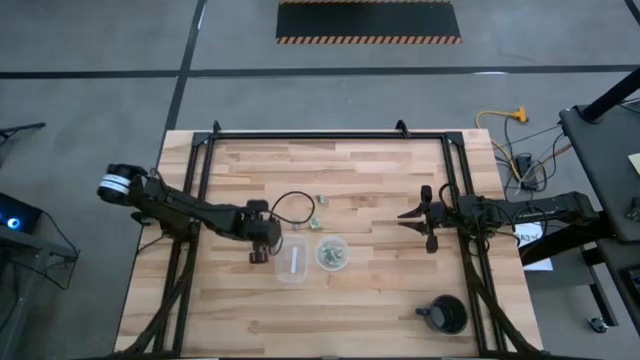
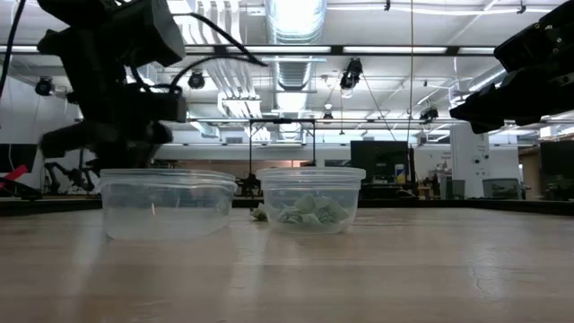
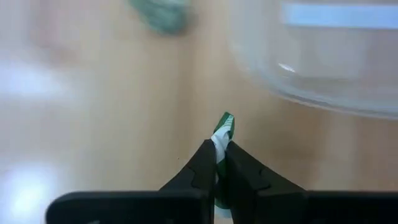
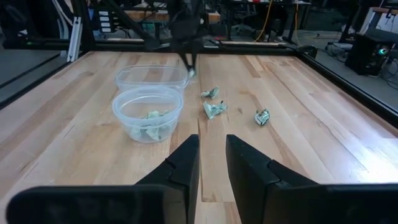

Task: Pick and place items into bin
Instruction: Put the stevia packet into the left transparent bin

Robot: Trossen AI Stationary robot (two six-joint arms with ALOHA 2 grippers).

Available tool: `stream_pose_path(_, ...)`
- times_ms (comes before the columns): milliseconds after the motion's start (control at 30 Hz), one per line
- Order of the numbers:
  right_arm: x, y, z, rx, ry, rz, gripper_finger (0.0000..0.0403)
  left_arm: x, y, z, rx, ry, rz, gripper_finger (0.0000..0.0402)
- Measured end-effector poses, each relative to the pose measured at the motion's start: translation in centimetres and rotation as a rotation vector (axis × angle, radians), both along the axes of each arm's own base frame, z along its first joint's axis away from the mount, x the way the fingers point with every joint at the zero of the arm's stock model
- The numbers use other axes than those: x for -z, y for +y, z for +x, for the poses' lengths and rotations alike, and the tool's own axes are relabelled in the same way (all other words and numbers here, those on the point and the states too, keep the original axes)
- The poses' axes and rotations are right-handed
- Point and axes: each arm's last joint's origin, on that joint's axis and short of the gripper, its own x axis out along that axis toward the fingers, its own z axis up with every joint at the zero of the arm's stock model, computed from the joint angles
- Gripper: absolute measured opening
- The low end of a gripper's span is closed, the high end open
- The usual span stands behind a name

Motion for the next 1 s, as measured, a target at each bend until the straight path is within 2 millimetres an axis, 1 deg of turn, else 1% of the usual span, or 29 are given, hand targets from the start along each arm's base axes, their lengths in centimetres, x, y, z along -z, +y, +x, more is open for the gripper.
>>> stream_pose_path(100, 0.0, 0.0, 0.0, 0.0, 0.0, -0.001, 0.0074, -0.7, 0.3, 0.2, -0.026, -0.041, 0.104, 0.0003)
stream_pose_path(200, 0.0, 0.0, 0.0, 0.001, -0.001, 0.0, 0.0078, -1.8, 0.3, 0.6, -0.045, -0.101, 0.127, 0.0002)
stream_pose_path(433, 0.0, 0.0, 0.0, 0.001, -0.001, 0.0, 0.0086, -4.1, 0.0, 2.0, -0.053, -0.367, 0.051, 0.0002)
stream_pose_path(533, 0.0, 0.0, 0.0, 0.0, -0.001, -0.001, 0.0087, -4.6, -0.4, 2.5, -0.009, -0.443, -0.046, 0.0002)
stream_pose_path(633, 0.0, 0.0, 0.0, 0.0, 0.0, 0.001, 0.0083, -4.9, -0.9, 2.8, 0.083, -0.465, -0.174, 0.0002)
stream_pose_path(733, 0.0, 0.0, 0.0, 0.001, -0.001, 0.001, 0.0077, -4.9, -1.3, 2.8, 0.194, -0.452, -0.263, 0.0002)
stream_pose_path(833, 0.0, 0.0, 0.0, 0.0, -0.001, -0.001, 0.0072, -4.8, -1.6, 2.6, 0.24, -0.438, -0.31, 0.0002)
stream_pose_path(1000, 0.0, 0.0, 0.0, 0.0, 0.0, 0.0, 0.0068, -4.4, -1.9, 2.7, 0.267, -0.413, -0.34, 0.0002)
